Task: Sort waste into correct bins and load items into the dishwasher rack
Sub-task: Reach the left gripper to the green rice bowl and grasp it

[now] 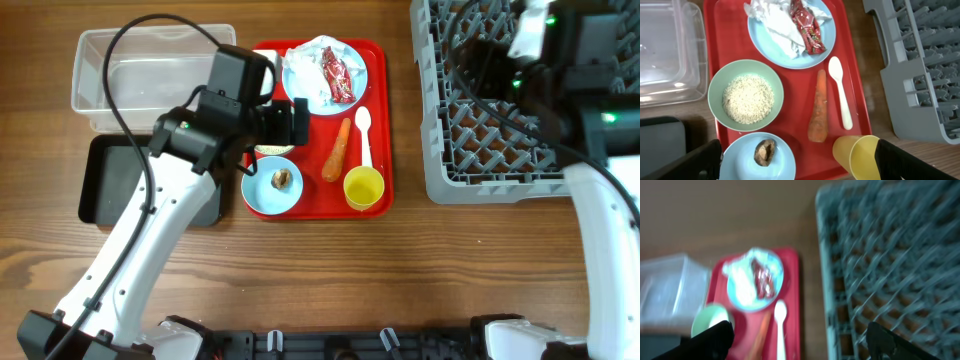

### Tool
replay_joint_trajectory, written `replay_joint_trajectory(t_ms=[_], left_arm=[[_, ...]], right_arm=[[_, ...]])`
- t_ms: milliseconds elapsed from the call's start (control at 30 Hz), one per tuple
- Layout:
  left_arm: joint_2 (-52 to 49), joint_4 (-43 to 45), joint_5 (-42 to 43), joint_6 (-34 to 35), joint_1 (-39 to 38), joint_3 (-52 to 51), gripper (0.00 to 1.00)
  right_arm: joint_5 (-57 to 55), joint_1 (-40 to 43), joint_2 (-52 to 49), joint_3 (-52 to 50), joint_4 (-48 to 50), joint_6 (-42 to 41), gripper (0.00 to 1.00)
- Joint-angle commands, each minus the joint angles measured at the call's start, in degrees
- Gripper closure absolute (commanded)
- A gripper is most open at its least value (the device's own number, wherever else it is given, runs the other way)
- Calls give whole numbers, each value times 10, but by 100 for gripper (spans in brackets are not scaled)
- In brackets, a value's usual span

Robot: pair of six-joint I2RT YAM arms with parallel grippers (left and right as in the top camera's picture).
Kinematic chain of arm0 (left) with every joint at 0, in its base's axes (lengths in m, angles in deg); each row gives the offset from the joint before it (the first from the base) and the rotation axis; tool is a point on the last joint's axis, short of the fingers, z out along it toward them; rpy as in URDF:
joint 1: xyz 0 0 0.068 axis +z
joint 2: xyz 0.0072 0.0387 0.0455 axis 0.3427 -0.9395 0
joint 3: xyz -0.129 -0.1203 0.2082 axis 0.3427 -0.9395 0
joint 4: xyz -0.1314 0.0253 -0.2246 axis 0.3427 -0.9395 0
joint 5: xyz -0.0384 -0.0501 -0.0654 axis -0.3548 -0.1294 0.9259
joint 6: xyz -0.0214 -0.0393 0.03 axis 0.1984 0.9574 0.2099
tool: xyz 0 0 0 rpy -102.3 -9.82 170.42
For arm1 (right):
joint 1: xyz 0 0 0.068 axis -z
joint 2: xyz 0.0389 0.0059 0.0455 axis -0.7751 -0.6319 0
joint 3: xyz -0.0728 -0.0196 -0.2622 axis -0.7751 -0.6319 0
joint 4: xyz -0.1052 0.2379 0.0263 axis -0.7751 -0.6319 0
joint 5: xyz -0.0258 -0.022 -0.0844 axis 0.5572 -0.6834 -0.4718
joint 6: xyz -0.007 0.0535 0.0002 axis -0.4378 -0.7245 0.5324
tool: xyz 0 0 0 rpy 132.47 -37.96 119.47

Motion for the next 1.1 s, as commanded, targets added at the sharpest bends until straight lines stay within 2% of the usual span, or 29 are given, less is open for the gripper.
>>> replay_joint_trajectory(t_ms=[0,100,300,367,467,567,633,667,733,833,867,1000,1067], left_arm=[[-26,0,-36,12,-11,9,6],[-77,16,-40,6,-10,8,9],[-214,80,-44,-26,-28,8,22],[-243,114,-60,-26,-37,8,21],[-287,168,-70,-25,-40,8,19],[-323,188,-72,-23,-39,8,28],[-331,193,-72,-23,-39,8,37],[-331,194,-72,-23,-39,8,46],[-331,193,-72,-23,-39,8,71],[-331,191,-72,-23,-40,7,92],[-331,188,-72,-23,-40,7,96],[-329,188,-71,-22,-40,8,96],[-304,161,-67,-1,-40,26,96]], right_arm=[[-21,-2,-3,5,-8,8,12],[-3,-14,-25,-7,-9,8,12],[-3,-36,-94,-7,-5,-3,18],[-3,-36,-103,-7,-5,-3,25],[-5,-36,-105,-7,-4,-3,28],[-9,-36,-105,-7,-3,-3,28],[-9,-36,-105,-7,0,-3,28],[-9,-36,-105,-7,0,-3,28],[-9,-36,-105,-7,0,-3,29],[-9,-36,-105,-7,-1,-3,29],[-9,-36,-105,-7,-2,-3,29],[-9,-36,-105,-7,-2,-3,29],[-14,-36,-105,-7,-1,-3,30]])
